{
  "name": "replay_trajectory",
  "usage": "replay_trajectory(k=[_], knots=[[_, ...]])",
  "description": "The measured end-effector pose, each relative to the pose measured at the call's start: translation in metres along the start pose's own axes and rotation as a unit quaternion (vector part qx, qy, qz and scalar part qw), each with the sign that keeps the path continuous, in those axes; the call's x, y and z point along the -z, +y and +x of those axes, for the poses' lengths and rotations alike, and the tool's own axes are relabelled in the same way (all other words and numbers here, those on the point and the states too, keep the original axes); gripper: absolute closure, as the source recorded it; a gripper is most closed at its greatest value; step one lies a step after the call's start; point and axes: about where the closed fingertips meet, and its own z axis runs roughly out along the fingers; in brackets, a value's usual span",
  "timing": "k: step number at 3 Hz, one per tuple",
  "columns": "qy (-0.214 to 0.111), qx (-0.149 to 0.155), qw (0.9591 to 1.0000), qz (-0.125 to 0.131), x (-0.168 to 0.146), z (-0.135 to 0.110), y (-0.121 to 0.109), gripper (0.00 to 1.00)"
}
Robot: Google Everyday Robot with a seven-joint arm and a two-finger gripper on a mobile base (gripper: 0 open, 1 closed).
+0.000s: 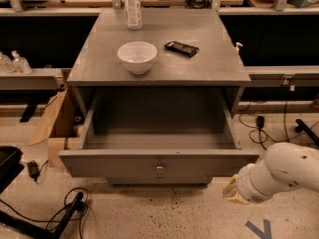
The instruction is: Close top drawer
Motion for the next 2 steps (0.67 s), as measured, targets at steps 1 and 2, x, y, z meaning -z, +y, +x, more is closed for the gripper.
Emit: replay_trajectory(k=[1,2], knots=[[-0.014,0.018,0.9997,-0.002,-0.007,-0.013,-0.029,1.0],[-0.024,0.032,0.9992,-0.003,-0.012,-0.022,-0.048,1.0]])
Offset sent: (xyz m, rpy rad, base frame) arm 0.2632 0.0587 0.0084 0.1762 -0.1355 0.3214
